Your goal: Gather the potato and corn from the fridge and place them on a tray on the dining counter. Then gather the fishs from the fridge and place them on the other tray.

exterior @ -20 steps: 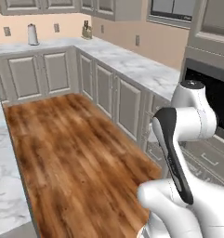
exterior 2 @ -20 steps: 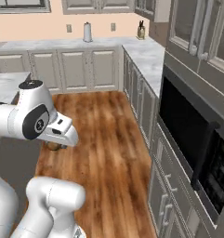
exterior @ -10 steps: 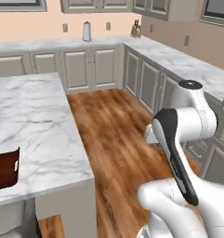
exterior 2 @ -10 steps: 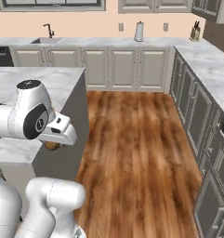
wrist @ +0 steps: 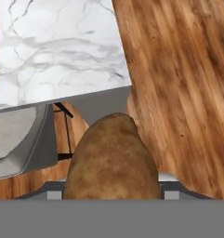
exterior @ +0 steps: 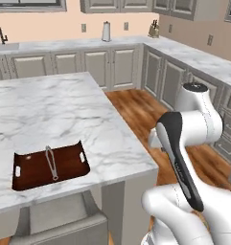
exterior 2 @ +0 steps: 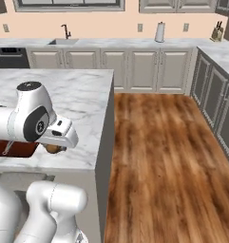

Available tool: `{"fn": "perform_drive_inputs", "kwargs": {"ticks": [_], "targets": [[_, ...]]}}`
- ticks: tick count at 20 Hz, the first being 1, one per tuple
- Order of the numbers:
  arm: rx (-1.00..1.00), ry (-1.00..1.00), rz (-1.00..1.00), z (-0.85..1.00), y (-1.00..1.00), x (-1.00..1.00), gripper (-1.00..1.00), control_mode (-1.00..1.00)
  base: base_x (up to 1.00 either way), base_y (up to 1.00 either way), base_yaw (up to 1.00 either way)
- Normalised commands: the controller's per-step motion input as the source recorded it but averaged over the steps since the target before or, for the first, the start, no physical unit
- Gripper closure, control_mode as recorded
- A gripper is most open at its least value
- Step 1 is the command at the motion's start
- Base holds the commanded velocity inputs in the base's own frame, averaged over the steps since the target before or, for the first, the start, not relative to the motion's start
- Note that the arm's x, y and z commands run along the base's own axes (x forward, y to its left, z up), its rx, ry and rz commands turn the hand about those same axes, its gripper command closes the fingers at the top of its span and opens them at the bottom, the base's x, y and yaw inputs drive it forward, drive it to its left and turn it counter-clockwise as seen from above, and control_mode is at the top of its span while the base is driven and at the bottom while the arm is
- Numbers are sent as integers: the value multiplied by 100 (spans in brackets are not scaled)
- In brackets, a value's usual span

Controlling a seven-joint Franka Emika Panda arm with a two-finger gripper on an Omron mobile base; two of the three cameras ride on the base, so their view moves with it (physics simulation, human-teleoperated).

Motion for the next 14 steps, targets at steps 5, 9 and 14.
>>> {"fn": "perform_drive_inputs", "kwargs": {"ticks": [5,9,14], "targets": [[0,0,0,0,0,0,100,100,-3,100,-1],[0,0,0,0,0,0,100,100,-56,72,0],[0,0,0,0,0,0,100,100,-98,12,0]]}}
